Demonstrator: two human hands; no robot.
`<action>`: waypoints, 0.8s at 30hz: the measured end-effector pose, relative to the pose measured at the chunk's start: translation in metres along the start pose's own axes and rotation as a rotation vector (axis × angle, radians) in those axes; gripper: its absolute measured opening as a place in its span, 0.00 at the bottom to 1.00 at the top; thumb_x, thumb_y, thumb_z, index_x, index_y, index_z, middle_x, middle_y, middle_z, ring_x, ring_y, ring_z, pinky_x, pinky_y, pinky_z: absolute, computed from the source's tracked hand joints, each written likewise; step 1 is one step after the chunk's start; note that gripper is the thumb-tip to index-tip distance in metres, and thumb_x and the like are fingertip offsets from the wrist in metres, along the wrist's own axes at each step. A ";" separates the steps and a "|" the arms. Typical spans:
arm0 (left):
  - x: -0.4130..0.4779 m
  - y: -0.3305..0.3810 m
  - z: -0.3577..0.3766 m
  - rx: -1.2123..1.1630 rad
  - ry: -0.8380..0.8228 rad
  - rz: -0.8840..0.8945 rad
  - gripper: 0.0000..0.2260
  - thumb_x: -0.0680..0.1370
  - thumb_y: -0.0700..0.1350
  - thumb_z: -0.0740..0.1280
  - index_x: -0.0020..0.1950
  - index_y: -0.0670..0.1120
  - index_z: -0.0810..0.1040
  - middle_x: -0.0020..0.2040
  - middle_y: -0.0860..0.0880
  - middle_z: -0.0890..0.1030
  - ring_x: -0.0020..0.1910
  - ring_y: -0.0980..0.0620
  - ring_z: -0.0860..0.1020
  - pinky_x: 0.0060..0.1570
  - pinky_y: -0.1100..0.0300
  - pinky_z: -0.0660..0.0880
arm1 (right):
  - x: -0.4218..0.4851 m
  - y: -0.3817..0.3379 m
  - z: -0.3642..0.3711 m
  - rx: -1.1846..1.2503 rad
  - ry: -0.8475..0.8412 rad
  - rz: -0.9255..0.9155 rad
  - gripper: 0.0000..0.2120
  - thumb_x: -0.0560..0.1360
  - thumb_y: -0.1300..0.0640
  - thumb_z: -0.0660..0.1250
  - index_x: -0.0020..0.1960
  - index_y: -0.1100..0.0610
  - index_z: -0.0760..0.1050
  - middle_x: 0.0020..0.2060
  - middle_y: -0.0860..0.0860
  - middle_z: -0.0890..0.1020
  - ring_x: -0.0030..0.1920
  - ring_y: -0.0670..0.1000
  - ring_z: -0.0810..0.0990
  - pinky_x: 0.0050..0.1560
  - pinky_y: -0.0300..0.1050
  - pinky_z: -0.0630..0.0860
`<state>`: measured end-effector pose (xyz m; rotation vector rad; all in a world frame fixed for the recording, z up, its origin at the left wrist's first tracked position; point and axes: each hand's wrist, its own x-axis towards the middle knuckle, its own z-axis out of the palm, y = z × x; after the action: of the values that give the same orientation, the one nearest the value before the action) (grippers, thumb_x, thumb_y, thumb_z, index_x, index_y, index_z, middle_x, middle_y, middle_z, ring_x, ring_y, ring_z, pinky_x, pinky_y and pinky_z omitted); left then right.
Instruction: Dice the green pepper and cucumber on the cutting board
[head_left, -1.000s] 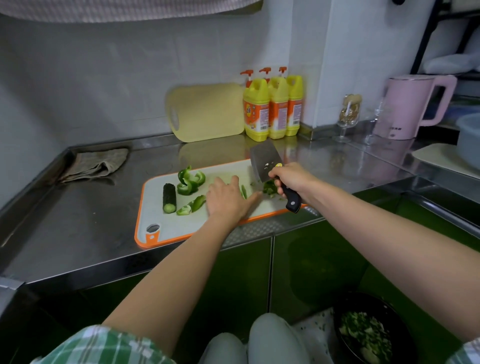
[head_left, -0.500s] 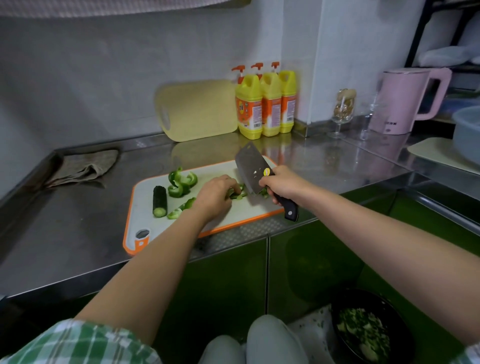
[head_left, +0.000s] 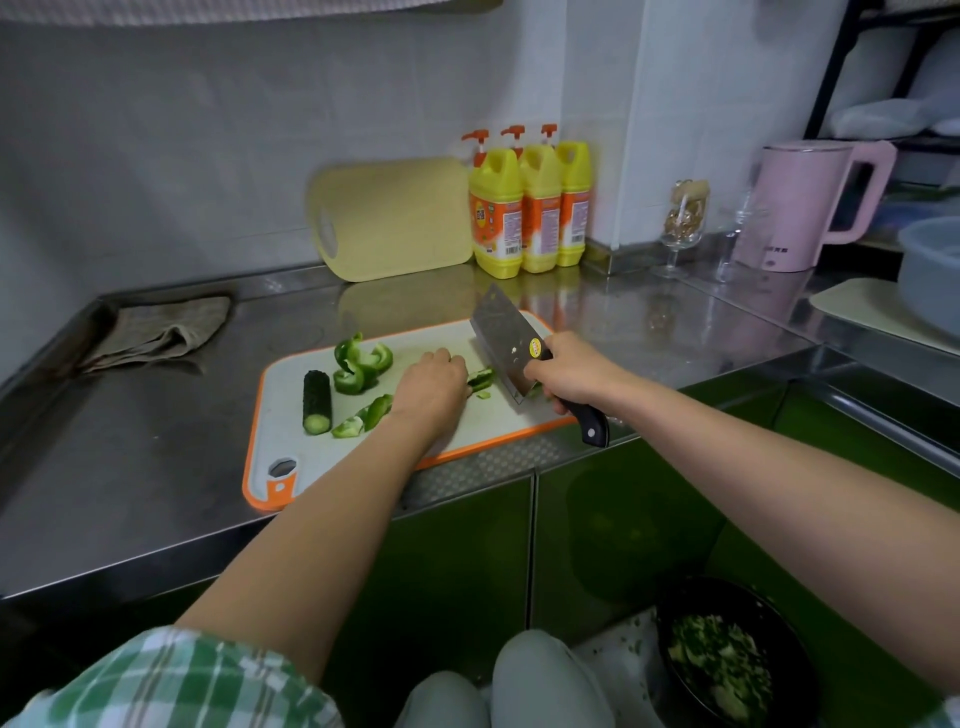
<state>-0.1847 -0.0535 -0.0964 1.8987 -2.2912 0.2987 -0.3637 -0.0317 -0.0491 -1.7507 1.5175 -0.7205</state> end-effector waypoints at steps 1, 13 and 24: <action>0.000 0.000 0.001 0.021 0.000 0.014 0.15 0.82 0.48 0.59 0.63 0.40 0.72 0.59 0.40 0.73 0.59 0.40 0.72 0.55 0.49 0.69 | 0.000 0.000 0.000 -0.002 0.003 0.003 0.05 0.78 0.65 0.59 0.43 0.60 0.69 0.30 0.56 0.71 0.24 0.53 0.70 0.27 0.43 0.70; -0.029 -0.023 0.000 -0.215 0.154 -0.023 0.19 0.75 0.53 0.66 0.59 0.42 0.78 0.51 0.41 0.77 0.53 0.40 0.75 0.54 0.49 0.73 | -0.001 -0.026 0.015 -0.300 -0.053 -0.059 0.08 0.76 0.62 0.59 0.38 0.59 0.68 0.33 0.60 0.78 0.26 0.55 0.77 0.28 0.41 0.72; -0.035 -0.022 0.008 -0.312 0.251 -0.017 0.16 0.77 0.53 0.67 0.58 0.44 0.82 0.48 0.44 0.79 0.50 0.43 0.76 0.48 0.52 0.73 | -0.009 -0.052 0.018 -0.596 -0.115 -0.016 0.06 0.76 0.65 0.57 0.42 0.63 0.71 0.30 0.58 0.78 0.24 0.53 0.77 0.26 0.38 0.72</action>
<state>-0.1566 -0.0257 -0.1112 1.6264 -2.0212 0.1551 -0.3201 -0.0164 -0.0185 -2.1863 1.7521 -0.1644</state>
